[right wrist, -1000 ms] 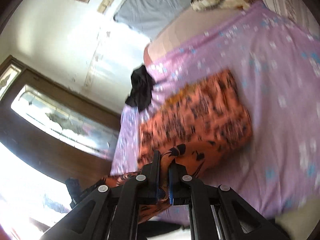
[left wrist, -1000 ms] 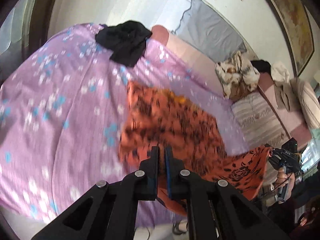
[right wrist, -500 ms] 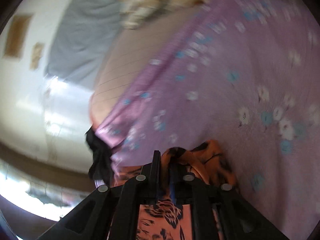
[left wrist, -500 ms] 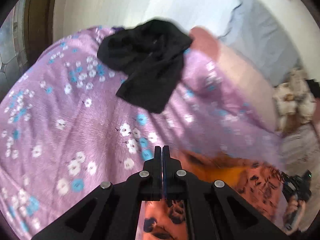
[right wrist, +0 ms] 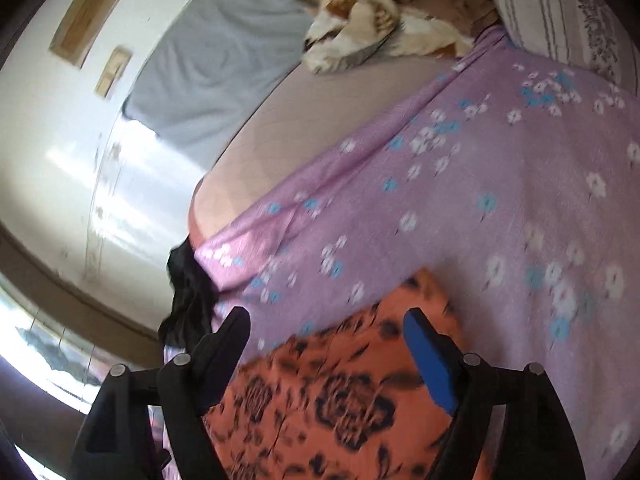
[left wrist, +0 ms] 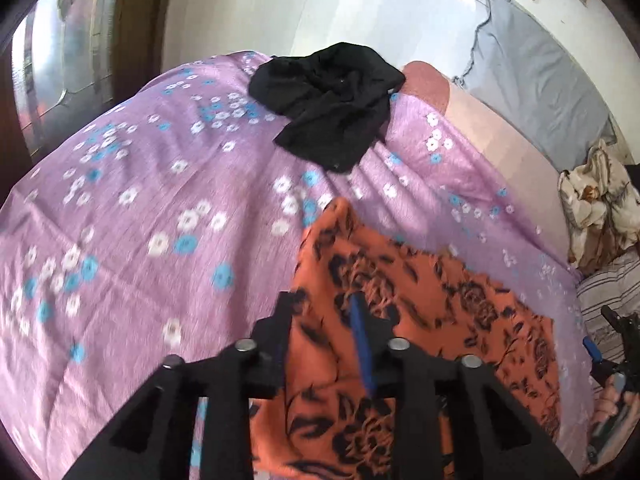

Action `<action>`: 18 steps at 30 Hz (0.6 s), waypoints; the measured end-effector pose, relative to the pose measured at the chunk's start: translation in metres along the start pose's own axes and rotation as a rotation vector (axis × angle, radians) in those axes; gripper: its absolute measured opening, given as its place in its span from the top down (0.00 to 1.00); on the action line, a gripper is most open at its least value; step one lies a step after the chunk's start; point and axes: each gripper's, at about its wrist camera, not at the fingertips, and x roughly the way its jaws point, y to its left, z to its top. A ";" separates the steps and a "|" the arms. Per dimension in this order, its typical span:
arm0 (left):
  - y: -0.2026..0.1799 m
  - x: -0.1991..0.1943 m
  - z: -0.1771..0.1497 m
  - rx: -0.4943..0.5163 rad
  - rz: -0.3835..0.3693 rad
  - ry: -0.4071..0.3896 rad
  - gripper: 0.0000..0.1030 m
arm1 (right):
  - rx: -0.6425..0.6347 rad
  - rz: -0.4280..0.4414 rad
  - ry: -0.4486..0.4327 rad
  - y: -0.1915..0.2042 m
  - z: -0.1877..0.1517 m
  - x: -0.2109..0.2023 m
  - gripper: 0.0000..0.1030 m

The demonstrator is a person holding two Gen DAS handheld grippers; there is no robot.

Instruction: Fold small clothes

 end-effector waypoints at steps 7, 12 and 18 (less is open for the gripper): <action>0.028 0.053 -0.020 -0.062 0.080 0.194 0.60 | -0.092 -0.293 0.234 -0.012 -0.046 0.061 0.56; 0.040 0.048 -0.017 -0.088 0.050 0.201 0.58 | -0.244 -0.350 0.193 0.040 -0.058 0.059 0.57; 0.049 0.046 -0.019 -0.104 0.031 0.215 0.58 | -0.507 -0.077 0.395 0.176 -0.129 0.134 0.57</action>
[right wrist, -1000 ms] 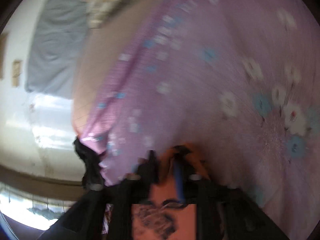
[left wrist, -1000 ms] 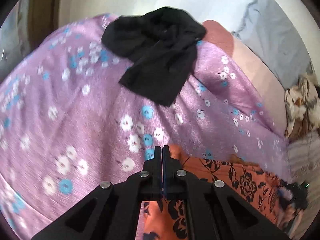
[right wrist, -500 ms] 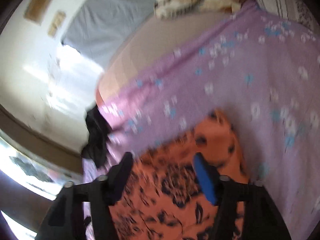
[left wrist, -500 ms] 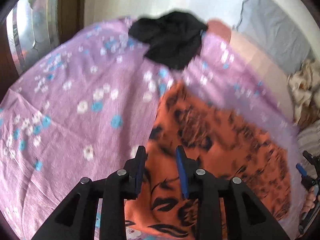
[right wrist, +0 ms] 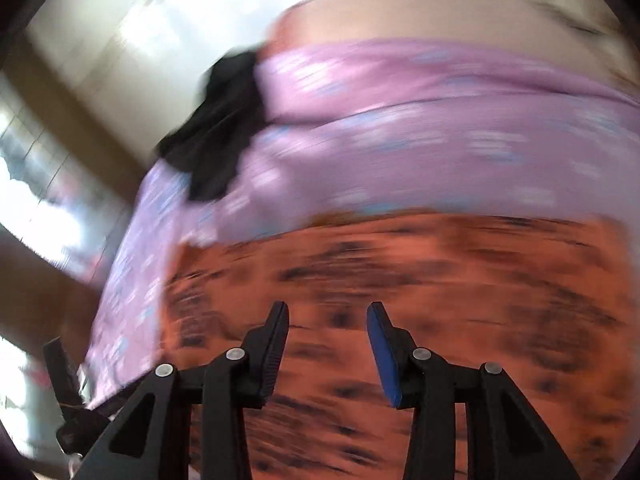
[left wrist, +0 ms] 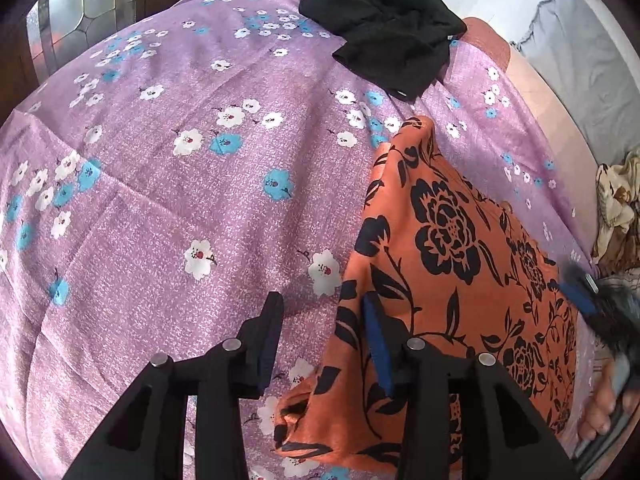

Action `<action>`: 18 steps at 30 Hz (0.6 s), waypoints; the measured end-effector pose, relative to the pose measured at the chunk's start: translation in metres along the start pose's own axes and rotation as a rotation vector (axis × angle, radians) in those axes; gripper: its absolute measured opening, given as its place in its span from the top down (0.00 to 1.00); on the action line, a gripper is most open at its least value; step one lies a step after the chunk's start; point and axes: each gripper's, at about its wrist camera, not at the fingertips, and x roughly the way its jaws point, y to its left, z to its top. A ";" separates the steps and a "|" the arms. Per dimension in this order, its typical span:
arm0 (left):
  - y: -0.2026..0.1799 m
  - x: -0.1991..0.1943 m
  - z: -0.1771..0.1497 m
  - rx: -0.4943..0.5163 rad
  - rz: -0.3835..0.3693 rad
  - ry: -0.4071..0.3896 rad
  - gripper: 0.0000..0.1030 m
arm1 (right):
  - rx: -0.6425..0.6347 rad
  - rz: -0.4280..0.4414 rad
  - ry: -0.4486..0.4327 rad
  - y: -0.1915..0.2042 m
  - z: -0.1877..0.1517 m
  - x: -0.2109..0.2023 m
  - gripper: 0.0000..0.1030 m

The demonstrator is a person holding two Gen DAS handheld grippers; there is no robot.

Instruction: Fold small clothes

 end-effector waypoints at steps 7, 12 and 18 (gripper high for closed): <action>-0.003 -0.003 -0.004 0.043 0.002 0.014 0.58 | -0.146 0.015 0.162 0.125 0.031 0.136 0.58; -0.005 -0.009 -0.008 0.095 0.011 0.012 0.58 | -0.201 -0.028 0.121 0.144 0.040 0.163 0.59; -0.019 -0.030 -0.016 0.179 0.059 -0.066 0.59 | -0.117 0.053 0.031 0.100 0.027 0.090 0.58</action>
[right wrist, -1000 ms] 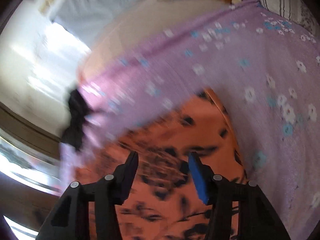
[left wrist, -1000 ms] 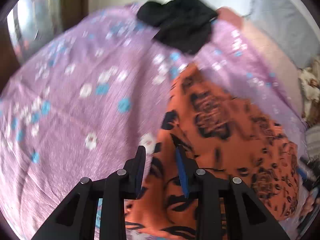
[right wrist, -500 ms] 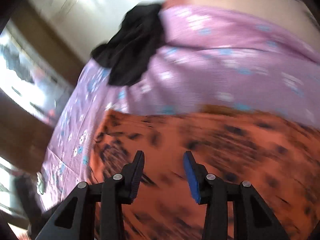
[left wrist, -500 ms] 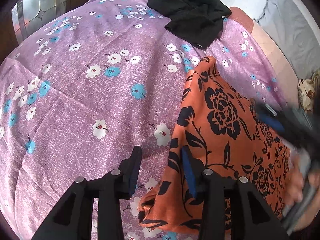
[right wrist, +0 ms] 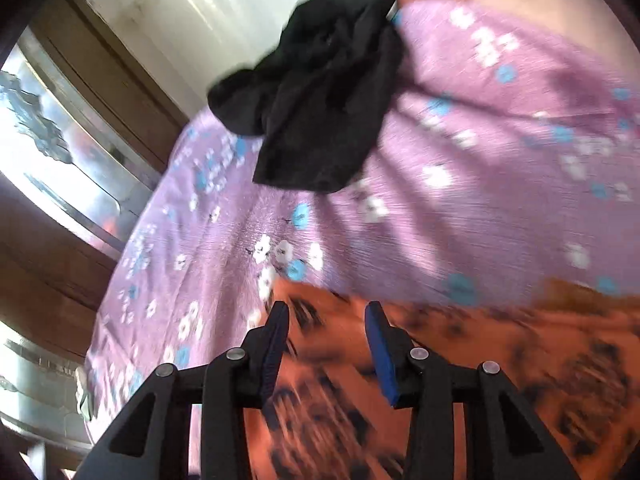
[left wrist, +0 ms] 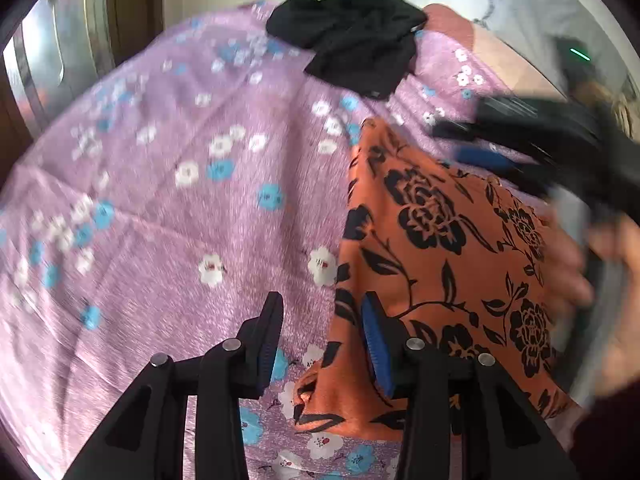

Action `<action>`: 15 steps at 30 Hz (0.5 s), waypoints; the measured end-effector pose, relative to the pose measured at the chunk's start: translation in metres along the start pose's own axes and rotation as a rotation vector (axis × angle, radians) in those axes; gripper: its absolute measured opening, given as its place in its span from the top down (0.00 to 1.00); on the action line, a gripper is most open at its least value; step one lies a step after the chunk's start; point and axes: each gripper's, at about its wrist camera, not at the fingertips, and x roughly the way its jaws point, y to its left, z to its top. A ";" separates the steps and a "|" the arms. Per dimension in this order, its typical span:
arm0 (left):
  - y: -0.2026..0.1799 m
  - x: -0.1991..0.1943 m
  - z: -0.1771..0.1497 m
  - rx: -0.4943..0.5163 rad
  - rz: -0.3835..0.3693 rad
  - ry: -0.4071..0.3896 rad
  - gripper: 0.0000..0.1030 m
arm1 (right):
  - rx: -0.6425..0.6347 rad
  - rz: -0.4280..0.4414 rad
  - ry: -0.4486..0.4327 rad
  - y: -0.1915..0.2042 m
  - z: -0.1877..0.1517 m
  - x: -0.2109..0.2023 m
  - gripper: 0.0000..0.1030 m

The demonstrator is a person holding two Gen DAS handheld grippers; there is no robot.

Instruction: Fold small clothes

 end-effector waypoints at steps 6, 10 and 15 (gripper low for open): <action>-0.029 -0.024 -0.009 0.078 0.025 -0.096 0.59 | 0.015 -0.088 -0.050 -0.050 -0.058 -0.102 0.58; -0.047 -0.034 -0.015 0.109 0.047 -0.149 0.59 | 0.070 -0.154 -0.046 -0.088 -0.105 -0.149 0.58; -0.066 -0.033 -0.012 0.128 0.074 -0.189 0.59 | 0.147 -0.199 -0.002 -0.122 -0.146 -0.156 0.58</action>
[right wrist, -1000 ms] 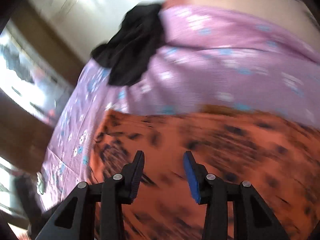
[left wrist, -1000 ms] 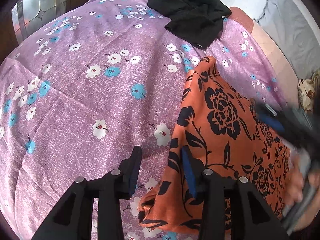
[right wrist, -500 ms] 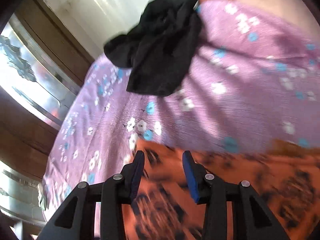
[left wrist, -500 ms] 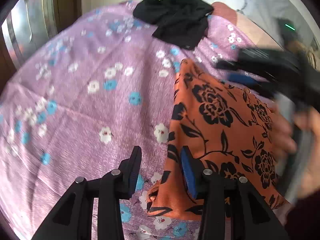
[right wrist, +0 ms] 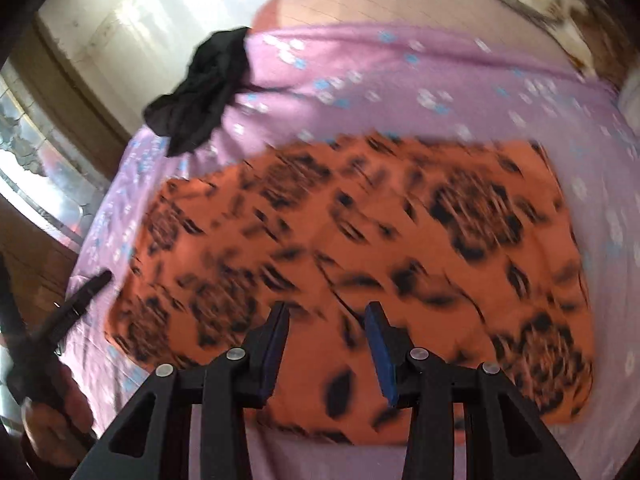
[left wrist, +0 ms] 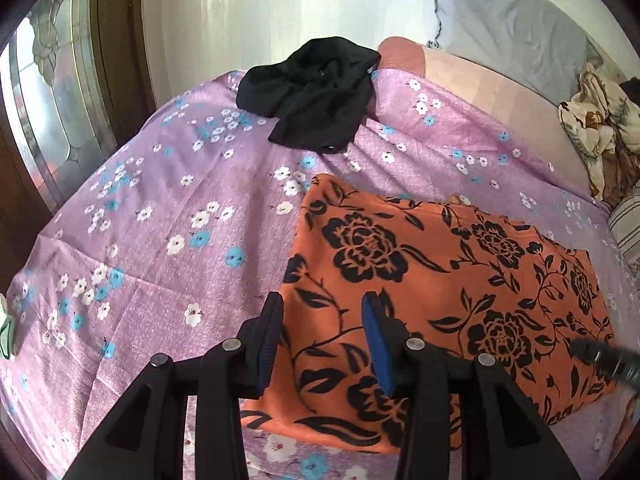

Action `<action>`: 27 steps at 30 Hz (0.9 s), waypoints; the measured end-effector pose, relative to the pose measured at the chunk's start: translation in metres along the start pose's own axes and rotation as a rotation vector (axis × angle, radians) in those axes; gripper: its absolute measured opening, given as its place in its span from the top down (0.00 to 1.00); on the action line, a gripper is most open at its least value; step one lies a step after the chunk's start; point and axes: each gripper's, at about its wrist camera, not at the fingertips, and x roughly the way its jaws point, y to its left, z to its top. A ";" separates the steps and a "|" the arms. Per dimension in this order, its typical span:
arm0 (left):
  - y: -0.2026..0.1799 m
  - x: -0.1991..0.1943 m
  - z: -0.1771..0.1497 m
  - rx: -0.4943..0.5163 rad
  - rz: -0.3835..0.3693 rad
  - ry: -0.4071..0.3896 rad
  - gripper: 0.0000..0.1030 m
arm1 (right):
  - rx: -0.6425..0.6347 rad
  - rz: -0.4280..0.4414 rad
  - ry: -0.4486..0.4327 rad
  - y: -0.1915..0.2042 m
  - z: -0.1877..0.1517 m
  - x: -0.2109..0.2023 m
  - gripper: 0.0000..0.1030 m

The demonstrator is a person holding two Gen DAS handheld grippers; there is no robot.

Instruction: Fold small clothes

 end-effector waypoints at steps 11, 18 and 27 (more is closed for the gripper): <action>-0.020 0.012 0.002 0.025 0.029 -0.004 0.59 | 0.132 -0.025 -0.029 -0.062 0.002 -0.013 0.59; -0.028 0.016 0.002 0.056 0.041 -0.006 0.59 | 0.248 -0.075 0.048 -0.102 0.009 0.013 0.58; -0.035 0.021 -0.005 0.091 0.048 0.009 0.58 | 0.317 -0.086 -0.089 -0.108 0.023 -0.012 0.57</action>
